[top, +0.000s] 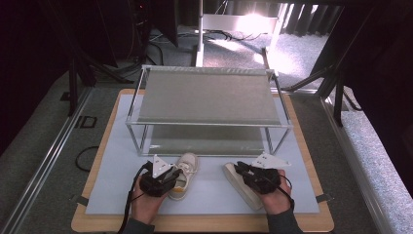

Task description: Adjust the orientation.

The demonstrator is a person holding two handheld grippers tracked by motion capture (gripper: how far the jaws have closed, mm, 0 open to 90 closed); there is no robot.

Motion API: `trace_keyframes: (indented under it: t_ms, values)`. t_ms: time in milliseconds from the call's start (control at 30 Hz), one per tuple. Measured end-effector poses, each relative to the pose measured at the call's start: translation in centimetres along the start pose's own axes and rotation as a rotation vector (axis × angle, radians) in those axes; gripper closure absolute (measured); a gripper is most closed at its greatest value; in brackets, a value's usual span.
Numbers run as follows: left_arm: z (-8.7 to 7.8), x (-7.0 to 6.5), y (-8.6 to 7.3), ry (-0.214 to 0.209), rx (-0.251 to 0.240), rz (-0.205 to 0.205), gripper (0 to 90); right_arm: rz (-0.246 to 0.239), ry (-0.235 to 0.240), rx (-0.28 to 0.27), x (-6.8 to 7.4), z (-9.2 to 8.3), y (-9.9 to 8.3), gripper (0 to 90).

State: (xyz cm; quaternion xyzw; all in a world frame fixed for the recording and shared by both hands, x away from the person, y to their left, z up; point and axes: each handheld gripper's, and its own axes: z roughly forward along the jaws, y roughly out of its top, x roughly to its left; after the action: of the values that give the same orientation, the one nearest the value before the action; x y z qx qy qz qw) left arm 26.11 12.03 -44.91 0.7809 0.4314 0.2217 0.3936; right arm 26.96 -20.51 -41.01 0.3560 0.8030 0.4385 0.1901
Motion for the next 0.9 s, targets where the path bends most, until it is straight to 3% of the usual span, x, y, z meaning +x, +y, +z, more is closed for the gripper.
trace_keyframes:
  t_ms: [67,133,367,567,700,900]
  values:
    - [-0.1,0.1,0.0,-0.013,-0.005,-0.011,60.6,0.003,-0.004,-0.001,-0.1,-0.1,0.0,78.0]
    - [-0.7,0.6,-0.2,-0.047,-0.039,-0.041,55.0,0.015,-0.017,-0.004,-0.7,-0.6,-0.2,76.9]
    - [-1.6,1.2,-0.6,-0.07,-0.089,-0.058,46.6,0.052,-0.024,-0.012,-2.0,-1.9,-1.5,67.2]
    - [-1.9,1.0,-0.6,-0.061,-0.096,-0.033,46.4,0.1,-0.029,-0.011,-3.2,-3.1,-3.4,56.1]
    - [-2.1,0.5,-0.3,-0.063,-0.108,-0.025,46.3,0.129,-0.017,-0.01,-3.5,-3.2,-4.4,55.3]
    - [-2.5,-0.4,0.4,-0.058,-0.115,-0.003,46.4,0.131,0.003,0.006,-3.2,-3.2,-5.0,49.9]
